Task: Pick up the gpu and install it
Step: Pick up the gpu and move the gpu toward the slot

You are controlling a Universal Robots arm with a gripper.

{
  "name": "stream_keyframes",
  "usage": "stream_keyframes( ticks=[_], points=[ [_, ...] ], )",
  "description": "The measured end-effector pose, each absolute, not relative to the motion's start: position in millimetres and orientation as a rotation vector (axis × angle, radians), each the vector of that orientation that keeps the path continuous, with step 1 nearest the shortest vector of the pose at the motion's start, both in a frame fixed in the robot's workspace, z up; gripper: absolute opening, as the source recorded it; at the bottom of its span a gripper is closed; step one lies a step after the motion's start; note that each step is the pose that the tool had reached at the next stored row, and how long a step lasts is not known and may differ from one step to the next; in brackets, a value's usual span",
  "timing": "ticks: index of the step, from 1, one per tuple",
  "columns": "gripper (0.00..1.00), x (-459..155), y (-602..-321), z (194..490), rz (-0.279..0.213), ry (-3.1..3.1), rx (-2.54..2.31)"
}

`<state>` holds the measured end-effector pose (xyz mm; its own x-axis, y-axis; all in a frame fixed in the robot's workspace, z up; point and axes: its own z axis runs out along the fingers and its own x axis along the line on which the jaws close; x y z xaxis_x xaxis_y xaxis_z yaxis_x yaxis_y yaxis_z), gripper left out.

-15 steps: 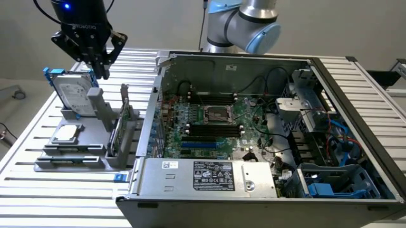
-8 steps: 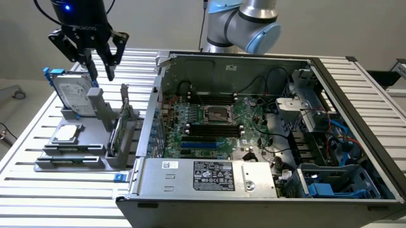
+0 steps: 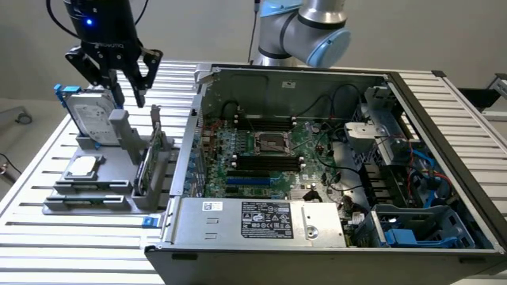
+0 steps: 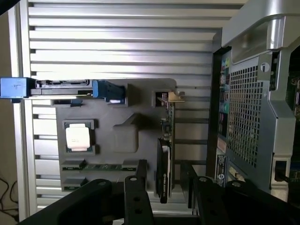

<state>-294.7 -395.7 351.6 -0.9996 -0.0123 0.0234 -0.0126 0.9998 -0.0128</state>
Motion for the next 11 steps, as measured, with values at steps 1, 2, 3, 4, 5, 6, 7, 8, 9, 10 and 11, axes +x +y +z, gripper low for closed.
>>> stream_keyframes(
  ticks=[1,2,3,4,5,6,7,8,9,10,11],
  points=[
    [0.42,-295,-396,350,0.020,-3.118,0.019],
    [0.42,-295,-396,348,0.020,-3.118,0.019],
    [0.42,-295,-396,346,0.020,-3.118,0.019],
    [0.42,-295,-396,344,0.020,-3.118,0.019],
    [0.42,-295,-396,343,0.020,-3.118,0.019],
    [0.42,-295,-396,341,0.020,-3.118,0.019],
    [0.42,-295,-396,339,0.020,-3.118,0.019],
    [0.42,-295,-396,337,0.020,-3.118,0.019],
    [0.42,-295,-396,335,0.020,-3.118,0.019],
    [0.42,-294,-397,333,0.020,-3.118,0.019],
    [0.42,-294,-397,332,0.020,-3.118,0.019]
  ],
)
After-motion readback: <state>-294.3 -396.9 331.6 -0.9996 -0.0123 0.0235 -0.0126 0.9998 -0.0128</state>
